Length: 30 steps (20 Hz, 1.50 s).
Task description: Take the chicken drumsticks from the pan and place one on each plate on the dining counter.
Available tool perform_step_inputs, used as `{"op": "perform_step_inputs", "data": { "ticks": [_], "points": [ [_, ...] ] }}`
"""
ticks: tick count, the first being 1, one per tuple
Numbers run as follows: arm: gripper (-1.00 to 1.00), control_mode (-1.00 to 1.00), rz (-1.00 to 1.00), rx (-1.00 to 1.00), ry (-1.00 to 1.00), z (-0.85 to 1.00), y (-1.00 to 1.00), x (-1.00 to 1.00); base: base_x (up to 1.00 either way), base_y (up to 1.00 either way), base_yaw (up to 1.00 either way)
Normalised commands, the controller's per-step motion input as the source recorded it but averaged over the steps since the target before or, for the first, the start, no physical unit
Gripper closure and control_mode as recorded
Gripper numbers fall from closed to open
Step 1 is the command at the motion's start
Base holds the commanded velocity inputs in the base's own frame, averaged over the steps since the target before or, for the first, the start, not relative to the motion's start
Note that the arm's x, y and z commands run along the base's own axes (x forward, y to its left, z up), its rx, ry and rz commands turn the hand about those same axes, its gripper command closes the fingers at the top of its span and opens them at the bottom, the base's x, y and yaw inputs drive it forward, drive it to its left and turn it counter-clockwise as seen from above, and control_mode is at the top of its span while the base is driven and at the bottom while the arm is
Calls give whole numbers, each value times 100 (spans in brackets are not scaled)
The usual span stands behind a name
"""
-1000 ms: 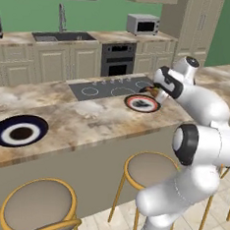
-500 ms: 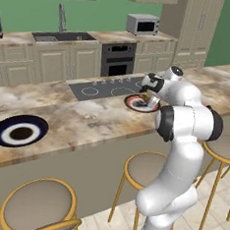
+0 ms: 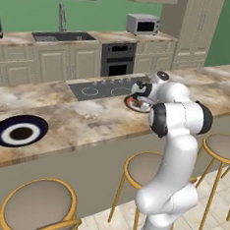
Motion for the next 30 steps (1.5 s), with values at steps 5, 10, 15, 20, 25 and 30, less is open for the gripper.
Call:
{"op": "perform_step_inputs", "data": {
  "ticks": [5,10,15,20,25,30],
  "points": [
    [100,-100,1,0,-1,-34,-18,61,0,0,0],
    [-100,-100,3,0,-12,-2,-20,11,0,0,0],
    [-100,-100,15,0,-12,6,-2,-13,0,0,0],
    [-100,-100,21,-5,11,3,5,-24,0,0,0],
    [-100,-100,23,-4,11,62,0,-82,0,0,0],
    [-100,-100,27,-2,-17,100,18,-60,0,0,0]
  ]
}}
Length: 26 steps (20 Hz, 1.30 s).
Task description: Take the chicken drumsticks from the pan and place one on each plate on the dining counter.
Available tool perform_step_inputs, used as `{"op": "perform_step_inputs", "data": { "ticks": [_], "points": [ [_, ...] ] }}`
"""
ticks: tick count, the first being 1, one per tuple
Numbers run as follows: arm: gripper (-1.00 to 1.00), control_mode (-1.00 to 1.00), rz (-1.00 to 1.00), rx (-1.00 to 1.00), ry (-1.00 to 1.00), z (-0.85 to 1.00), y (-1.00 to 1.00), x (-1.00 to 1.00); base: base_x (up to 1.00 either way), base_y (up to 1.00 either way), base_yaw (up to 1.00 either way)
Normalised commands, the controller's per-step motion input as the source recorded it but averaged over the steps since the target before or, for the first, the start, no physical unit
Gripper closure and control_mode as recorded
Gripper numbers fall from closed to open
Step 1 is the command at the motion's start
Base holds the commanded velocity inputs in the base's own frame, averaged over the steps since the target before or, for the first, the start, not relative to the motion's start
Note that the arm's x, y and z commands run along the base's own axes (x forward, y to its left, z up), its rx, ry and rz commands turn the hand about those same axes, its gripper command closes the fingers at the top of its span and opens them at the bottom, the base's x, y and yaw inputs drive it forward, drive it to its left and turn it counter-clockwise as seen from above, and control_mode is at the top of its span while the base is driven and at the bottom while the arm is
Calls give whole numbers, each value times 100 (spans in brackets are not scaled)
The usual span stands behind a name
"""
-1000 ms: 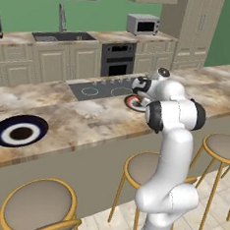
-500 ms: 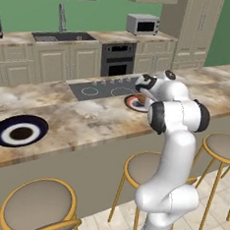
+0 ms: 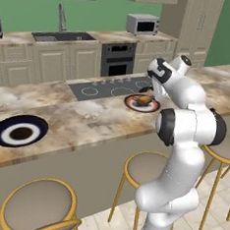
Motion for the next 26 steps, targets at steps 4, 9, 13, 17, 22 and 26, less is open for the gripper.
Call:
{"op": "perform_step_inputs", "data": {
  "ticks": [4,9,13,17,22,26],
  "points": [
    [-100,-100,29,-14,-4,65,44,-100,0,0,0],
    [-100,-100,20,-25,0,-8,31,-100,0,0,0],
    [-100,-100,12,-19,0,-42,4,-100,0,0,0],
    [-100,-100,6,-13,0,-56,0,-96,0,0,0],
    [-100,-100,3,-12,2,-16,13,-19,0,0,0],
    [-100,-100,1,-3,0,11,3,0,0,0,0]
  ]
}}
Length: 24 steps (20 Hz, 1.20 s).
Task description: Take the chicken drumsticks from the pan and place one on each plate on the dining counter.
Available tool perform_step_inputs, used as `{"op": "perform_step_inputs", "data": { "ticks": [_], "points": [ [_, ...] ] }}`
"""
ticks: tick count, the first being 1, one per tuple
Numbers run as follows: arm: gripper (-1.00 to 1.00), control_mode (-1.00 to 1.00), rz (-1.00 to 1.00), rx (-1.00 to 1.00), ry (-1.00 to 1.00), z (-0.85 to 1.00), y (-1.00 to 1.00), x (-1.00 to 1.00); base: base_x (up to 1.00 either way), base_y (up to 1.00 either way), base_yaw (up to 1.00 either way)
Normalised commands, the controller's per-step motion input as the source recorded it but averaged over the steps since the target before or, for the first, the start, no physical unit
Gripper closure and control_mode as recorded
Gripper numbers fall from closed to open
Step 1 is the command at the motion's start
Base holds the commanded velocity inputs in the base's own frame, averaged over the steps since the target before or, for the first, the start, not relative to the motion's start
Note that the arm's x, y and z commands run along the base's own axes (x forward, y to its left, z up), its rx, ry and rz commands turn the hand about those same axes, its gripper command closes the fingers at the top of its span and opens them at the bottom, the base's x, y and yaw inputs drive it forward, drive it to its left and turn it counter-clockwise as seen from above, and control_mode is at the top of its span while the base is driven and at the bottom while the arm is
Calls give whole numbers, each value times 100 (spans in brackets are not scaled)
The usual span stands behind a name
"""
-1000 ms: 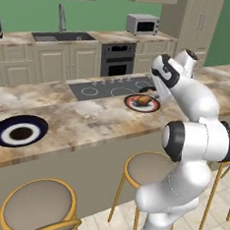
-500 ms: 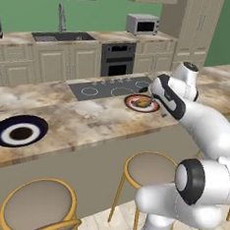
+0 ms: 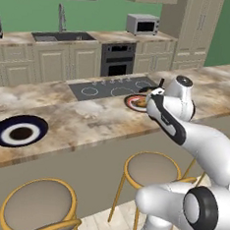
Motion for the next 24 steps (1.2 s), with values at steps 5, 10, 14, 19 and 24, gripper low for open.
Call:
{"op": "perform_step_inputs", "data": {
  "ticks": [5,10,14,19,24],
  "points": [
    [-100,100,0,0,-2,5,1,-8,-13,3,0],
    [-100,100,0,0,0,0,0,0,-98,82,14],
    [-100,100,0,0,0,0,0,0,-92,100,16],
    [-100,100,0,0,0,0,0,0,-78,100,12],
    [-100,100,0,0,0,0,0,0,-18,100,1]
  ]
}}
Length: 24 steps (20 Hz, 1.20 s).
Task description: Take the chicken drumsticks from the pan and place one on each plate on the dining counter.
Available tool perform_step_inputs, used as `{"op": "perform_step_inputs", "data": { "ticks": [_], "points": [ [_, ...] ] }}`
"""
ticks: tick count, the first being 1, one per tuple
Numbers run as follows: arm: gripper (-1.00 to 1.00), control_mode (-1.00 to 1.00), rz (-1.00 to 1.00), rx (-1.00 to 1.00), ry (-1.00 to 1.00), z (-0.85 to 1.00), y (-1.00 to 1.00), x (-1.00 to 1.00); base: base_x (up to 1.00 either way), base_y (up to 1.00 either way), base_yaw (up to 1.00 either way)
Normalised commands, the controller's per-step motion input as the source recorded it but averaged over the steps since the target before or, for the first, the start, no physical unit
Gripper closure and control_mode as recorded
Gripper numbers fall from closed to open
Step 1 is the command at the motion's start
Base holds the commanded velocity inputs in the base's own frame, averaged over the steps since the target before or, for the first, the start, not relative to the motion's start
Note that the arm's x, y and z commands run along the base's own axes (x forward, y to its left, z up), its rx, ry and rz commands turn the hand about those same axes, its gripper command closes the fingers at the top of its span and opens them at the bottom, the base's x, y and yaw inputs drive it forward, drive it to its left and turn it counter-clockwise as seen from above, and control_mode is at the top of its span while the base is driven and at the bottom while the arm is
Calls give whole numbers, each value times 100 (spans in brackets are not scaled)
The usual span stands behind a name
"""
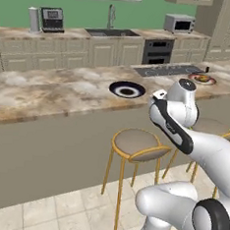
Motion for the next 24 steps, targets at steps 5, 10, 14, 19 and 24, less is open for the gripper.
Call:
{"op": "perform_step_inputs", "data": {
  "ticks": [5,10,14,19,24],
  "points": [
    [-100,100,0,0,0,0,0,0,0,100,-7],
    [-100,100,0,0,0,0,0,0,0,100,-14],
    [-100,100,0,0,0,0,0,0,19,100,-23],
    [-100,100,0,0,0,0,0,0,45,100,-35],
    [-100,100,0,0,0,0,0,0,38,100,-33]
  ]
}}
